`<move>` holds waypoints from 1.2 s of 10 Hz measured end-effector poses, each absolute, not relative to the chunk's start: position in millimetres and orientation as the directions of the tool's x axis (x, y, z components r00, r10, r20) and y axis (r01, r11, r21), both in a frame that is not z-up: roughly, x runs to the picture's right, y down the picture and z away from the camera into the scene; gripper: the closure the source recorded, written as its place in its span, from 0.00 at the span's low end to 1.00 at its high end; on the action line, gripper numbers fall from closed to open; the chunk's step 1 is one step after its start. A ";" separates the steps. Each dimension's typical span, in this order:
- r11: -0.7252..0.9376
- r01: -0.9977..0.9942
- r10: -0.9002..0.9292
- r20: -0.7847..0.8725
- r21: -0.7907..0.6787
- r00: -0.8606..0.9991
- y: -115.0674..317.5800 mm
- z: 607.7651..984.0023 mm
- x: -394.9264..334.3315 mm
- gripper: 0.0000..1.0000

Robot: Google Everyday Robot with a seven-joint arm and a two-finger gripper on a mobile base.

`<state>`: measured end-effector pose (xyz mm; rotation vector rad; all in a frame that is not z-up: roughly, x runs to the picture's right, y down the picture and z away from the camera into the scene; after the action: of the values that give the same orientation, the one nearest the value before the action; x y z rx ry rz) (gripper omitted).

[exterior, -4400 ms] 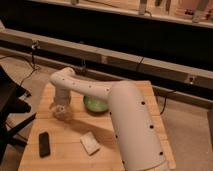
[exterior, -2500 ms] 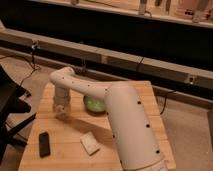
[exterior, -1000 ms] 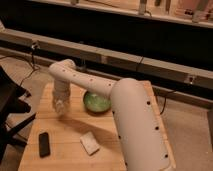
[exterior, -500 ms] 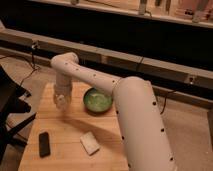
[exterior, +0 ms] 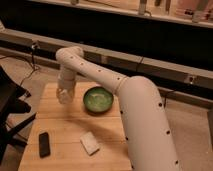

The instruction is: Place the bottle in the ceramic bowl

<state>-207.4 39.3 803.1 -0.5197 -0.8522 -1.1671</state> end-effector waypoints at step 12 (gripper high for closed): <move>0.408 0.911 -0.557 0.808 0.067 0.190 21.3 798.9 -177.9 0.99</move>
<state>-177.9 21.3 798.9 -0.4872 -0.8729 -1.0903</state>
